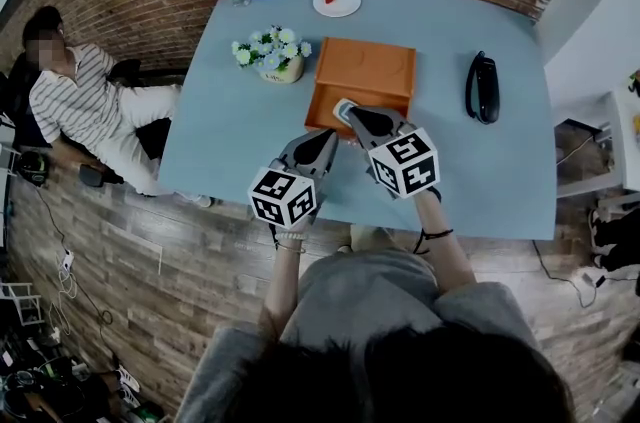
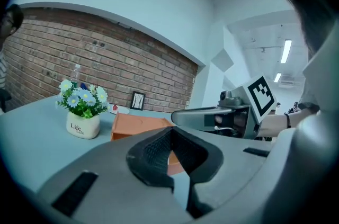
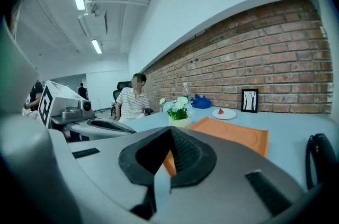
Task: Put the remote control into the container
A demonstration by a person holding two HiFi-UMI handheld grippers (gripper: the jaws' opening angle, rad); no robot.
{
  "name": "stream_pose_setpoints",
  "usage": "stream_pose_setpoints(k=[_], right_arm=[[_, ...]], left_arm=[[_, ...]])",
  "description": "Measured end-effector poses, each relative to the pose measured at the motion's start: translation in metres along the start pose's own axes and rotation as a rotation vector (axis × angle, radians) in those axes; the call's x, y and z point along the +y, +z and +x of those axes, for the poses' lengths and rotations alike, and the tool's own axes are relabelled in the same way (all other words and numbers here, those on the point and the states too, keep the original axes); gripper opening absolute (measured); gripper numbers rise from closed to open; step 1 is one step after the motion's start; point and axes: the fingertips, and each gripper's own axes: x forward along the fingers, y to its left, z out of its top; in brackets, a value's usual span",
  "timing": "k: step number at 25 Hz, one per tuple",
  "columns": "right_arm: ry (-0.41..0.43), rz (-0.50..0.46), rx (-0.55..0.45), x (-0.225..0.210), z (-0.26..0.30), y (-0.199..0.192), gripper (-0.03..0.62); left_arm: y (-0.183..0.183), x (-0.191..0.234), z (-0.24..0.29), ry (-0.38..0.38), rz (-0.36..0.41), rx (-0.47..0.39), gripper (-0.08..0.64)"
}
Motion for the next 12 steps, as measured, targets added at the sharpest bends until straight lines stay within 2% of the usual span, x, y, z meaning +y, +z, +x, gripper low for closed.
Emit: stream_pose_setpoints(k=[12], right_arm=[[0.0,-0.013,-0.108,0.041,-0.042,0.016,-0.002]], left_arm=[[0.013,-0.036,-0.031,-0.039,0.053,-0.069,0.003]])
